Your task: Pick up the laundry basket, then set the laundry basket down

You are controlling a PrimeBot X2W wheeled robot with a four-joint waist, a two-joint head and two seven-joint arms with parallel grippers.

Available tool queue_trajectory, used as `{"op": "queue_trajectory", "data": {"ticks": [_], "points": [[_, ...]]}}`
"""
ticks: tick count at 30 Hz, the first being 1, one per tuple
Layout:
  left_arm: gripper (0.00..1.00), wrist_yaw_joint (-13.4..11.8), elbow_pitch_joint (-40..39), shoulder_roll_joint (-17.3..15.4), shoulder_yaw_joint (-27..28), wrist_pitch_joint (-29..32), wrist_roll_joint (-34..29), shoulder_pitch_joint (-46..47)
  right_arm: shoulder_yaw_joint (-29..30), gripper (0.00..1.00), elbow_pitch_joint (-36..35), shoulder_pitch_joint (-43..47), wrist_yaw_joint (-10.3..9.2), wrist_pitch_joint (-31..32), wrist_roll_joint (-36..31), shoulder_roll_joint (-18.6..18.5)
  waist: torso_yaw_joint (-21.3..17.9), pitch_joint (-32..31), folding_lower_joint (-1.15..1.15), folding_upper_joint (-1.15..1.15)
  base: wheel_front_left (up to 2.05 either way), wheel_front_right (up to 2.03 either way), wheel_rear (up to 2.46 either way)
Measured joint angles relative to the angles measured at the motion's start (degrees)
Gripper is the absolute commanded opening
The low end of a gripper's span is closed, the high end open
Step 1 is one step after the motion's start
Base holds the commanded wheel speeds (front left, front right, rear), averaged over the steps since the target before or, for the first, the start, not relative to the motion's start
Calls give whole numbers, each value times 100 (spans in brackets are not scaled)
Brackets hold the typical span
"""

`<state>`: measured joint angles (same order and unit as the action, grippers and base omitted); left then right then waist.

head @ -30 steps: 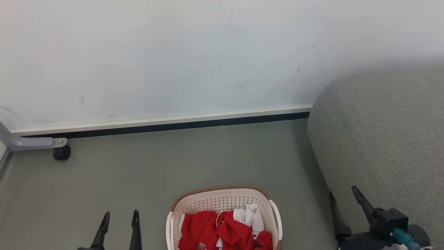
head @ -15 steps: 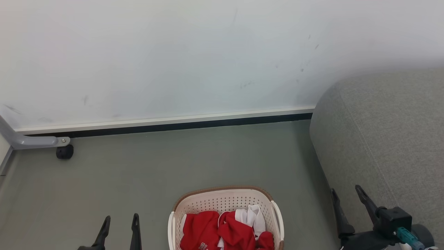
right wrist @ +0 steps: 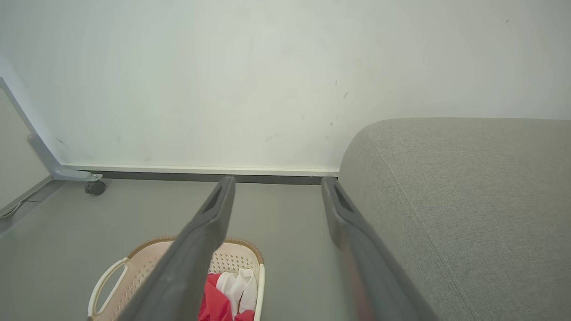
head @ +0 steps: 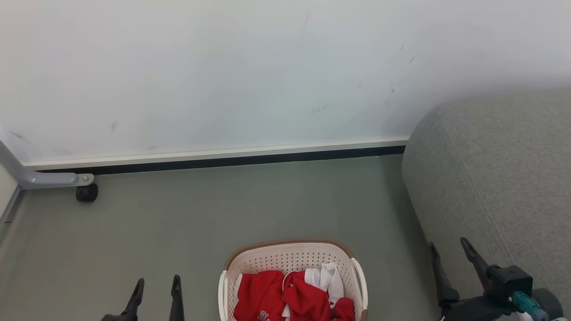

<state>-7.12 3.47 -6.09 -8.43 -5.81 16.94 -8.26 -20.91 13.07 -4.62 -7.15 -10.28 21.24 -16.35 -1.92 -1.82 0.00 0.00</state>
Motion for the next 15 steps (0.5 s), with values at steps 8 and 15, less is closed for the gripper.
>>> {"op": "queue_trajectory", "data": {"ticks": [8,15], "points": [[0,0,-1,24,-16,-7,-42,27,46,0,-71,66,-15,74,-11,2,39,7,0,0,0,0,0],[0,15,241,74,0,18,51,-77,47,0,168,275,12,118,62,171,43,11,0,0,0,0,0]]}}
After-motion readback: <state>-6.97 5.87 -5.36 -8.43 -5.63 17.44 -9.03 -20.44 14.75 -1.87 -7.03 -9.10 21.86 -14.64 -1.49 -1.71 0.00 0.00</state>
